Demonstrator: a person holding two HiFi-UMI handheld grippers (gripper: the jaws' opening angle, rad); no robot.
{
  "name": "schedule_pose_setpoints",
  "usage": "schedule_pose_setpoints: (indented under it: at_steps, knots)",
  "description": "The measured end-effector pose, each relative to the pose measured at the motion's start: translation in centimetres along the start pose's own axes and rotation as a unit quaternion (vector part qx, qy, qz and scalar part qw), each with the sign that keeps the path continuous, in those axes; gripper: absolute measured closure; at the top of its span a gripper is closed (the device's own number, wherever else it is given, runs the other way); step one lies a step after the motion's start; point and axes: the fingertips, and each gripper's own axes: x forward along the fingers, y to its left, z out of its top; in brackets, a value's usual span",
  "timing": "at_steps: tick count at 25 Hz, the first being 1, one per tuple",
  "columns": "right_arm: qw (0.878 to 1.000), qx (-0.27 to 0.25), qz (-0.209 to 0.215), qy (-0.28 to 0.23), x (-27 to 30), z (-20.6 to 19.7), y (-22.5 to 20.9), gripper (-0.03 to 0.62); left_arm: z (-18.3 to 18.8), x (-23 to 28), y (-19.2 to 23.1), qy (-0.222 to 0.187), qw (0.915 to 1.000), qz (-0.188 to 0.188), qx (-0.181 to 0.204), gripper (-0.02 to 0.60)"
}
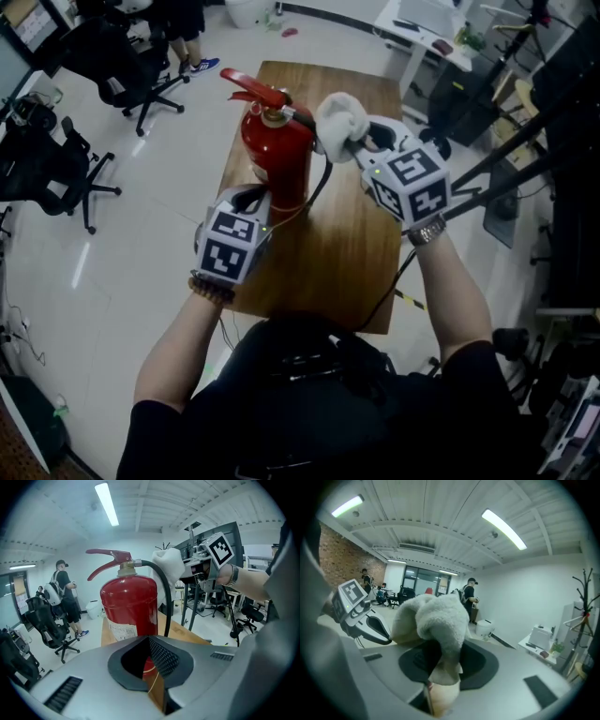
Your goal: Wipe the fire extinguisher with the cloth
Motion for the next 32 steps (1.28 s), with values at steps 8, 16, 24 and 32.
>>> schedule_pose_setpoints:
  at_steps: [8, 16, 24, 32]
  knots:
    - [0.997, -0.019, 0.074, -0.01, 2.0, -0.6, 1.0, 0.482, -1.5, 0.5, -0.1, 0.025, 0.9992, 0.029, -0.015, 0.583]
    - [0.993, -0.014, 0.117, 0.003, 3.7, -3.2, 1.3, 0.482, -2.5, 1.4, -0.5, 0.049, 0.9979, 0.038, -0.021, 0.583]
    - [0.987, -0.008, 0.158, 0.023, 5.6, -7.1, 2.1, 0.482, -3.3, 2.3, -1.0, 0.067, 0.9966, 0.044, -0.02, 0.583]
    - [0.981, 0.008, 0.186, 0.052, 7.8, -11.8, 3.1, 0.482, -4.4, 3.3, -1.4, 0.084, 0.9952, 0.046, -0.023, 0.583]
